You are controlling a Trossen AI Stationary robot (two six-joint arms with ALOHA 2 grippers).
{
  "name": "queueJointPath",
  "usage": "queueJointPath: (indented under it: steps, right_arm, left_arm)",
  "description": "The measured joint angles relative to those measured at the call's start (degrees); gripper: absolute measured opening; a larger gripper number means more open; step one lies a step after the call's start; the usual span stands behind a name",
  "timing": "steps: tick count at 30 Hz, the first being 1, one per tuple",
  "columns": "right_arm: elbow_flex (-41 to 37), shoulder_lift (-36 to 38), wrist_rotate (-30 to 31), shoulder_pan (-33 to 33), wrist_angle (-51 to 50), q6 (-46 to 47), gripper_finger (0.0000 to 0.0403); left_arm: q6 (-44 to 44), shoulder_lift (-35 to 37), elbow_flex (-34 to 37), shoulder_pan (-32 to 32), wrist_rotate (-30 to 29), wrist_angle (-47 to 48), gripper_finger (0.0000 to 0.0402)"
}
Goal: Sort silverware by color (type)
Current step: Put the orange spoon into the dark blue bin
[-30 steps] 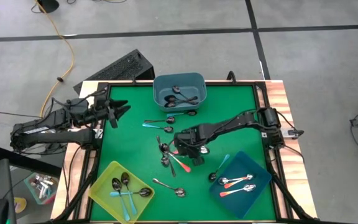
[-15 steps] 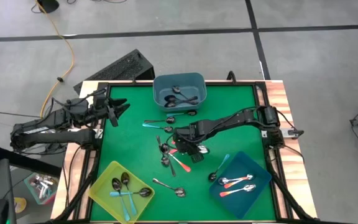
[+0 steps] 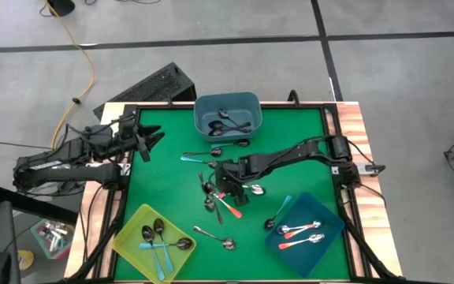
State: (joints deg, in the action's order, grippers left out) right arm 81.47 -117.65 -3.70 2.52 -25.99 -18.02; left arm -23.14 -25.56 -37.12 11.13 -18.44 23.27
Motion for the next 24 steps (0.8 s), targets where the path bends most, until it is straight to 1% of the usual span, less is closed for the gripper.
queueJointPath:
  steps: [3, 6, 9, 12, 16, 19, 24]
  right_arm:
    - [0.01, -1.92, -2.20, 0.00, 1.49, 2.95, 0.0162]
    - [0.02, -2.18, -3.40, -0.02, 1.41, 4.48, 0.0162]
    - [0.16, -2.86, -3.11, -0.04, 1.80, 6.20, 0.0161]
    - [0.16, -2.86, -2.37, -0.10, 0.77, 8.37, 0.0151]
    - [0.16, -2.90, -2.14, -0.15, 0.22, 9.36, 0.0116]
    - [0.16, -2.90, -0.84, -0.13, -0.14, 10.31, 0.0079]
    - [0.15, -2.90, -0.63, 0.00, -0.34, 13.98, 0.0017]
  left_arm:
    - [0.02, 0.00, 0.00, 0.00, 0.01, 0.58, 0.0170]
    - [0.04, 0.00, 0.00, -0.01, 0.02, 0.96, 0.0170]
    - [0.07, 0.00, 0.00, -0.01, 0.02, 2.10, 0.0170]
    - [0.07, 0.00, 0.00, 0.00, 0.02, 2.70, 0.0170]
    - [0.08, 0.00, 0.00, 0.01, 0.02, 3.13, 0.0170]
    - [0.79, 0.00, 0.00, 0.00, 0.02, 3.10, 0.0170]
    - [1.08, 0.00, 0.00, -0.01, 0.02, 3.08, 0.0170]
